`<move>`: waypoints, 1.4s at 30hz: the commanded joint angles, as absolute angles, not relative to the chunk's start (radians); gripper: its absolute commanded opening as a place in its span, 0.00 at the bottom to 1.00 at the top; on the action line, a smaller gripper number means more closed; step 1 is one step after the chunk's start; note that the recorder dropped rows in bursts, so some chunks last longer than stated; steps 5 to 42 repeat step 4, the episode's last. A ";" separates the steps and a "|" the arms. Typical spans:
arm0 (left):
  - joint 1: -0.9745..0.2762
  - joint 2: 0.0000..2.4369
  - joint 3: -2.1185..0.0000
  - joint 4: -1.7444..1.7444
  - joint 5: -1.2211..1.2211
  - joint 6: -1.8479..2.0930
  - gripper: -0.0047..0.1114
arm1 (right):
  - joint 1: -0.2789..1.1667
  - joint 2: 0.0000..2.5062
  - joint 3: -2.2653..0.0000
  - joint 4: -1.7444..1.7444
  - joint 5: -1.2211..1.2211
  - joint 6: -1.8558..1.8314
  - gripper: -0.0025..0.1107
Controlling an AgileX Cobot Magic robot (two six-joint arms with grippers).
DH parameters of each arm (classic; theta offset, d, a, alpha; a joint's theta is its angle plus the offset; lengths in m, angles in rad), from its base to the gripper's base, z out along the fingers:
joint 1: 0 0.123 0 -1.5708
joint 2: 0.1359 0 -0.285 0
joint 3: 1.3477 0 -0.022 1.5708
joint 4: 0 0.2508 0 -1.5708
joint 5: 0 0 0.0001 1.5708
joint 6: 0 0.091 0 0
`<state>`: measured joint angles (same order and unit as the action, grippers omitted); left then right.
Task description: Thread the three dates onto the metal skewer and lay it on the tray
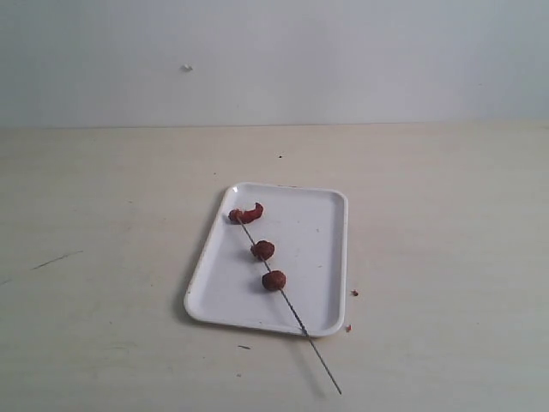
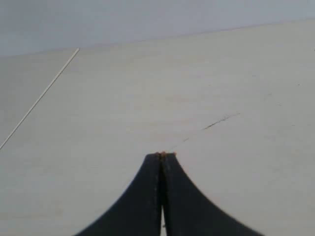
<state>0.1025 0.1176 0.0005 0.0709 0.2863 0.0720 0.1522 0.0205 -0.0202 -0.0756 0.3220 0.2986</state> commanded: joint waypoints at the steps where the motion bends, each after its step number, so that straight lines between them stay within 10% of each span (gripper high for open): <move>1: 0.097 0.114 0.000 0.075 0.282 0.071 0.04 | 0.145 0.014 -0.017 -0.076 0.313 0.293 0.02; 42: 0.097 0.114 0.000 0.075 0.282 0.071 0.04 | 0.145 0.014 -0.017 -0.076 0.313 0.293 0.02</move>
